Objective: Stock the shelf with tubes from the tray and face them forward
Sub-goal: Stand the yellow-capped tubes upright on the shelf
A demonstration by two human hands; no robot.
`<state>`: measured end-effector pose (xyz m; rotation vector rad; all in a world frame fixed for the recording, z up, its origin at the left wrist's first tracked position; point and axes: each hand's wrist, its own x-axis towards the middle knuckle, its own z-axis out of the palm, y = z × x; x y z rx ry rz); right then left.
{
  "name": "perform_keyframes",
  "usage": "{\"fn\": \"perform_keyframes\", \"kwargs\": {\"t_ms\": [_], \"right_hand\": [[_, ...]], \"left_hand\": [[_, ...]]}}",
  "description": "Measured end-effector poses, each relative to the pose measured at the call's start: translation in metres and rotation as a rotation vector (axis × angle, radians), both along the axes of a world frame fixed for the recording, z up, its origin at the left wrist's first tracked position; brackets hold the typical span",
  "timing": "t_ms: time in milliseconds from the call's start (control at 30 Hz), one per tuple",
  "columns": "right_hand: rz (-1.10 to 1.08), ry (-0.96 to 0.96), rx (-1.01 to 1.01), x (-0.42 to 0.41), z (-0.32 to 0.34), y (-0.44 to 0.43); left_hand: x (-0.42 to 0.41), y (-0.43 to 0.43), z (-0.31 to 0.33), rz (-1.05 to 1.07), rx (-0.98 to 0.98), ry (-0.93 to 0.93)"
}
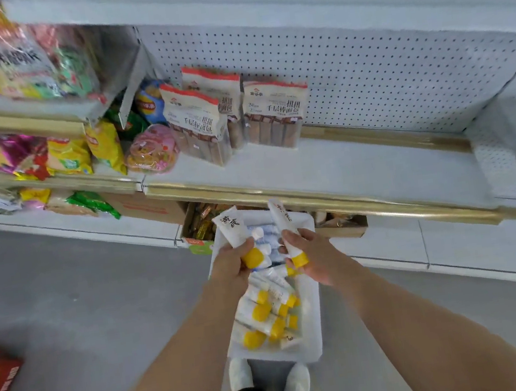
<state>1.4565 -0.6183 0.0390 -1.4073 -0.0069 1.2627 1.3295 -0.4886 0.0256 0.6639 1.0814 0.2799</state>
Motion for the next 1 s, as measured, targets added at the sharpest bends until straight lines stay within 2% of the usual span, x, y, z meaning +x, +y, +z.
{"fn": "perform_keyframes", "kwargs": {"t_ms": [167, 400, 567, 833, 1000], "right_hand": [[0.051, -0.201, 0.123, 0.022, 0.088, 0.029], [0.064, -0.272, 0.413, 0.050, 0.204, 0.073], [0.053, -0.329, 0.529, 0.060, 0.267, 0.113], [-0.063, -0.432, 0.566, 0.075, 0.312, 0.187], [-0.030, -0.766, 0.534, 0.070, 0.323, 0.246]], "left_hand": [[0.031, 0.033, 0.096, 0.038, 0.247, -0.175], [0.050, 0.077, 0.224, 0.002, 0.546, -0.377], [0.059, 0.121, 0.295, -0.008, 0.704, -0.380], [0.072, 0.210, 0.329, 0.058, 0.796, -0.275], [0.070, 0.291, 0.336, 0.036, 0.872, -0.229]]}}
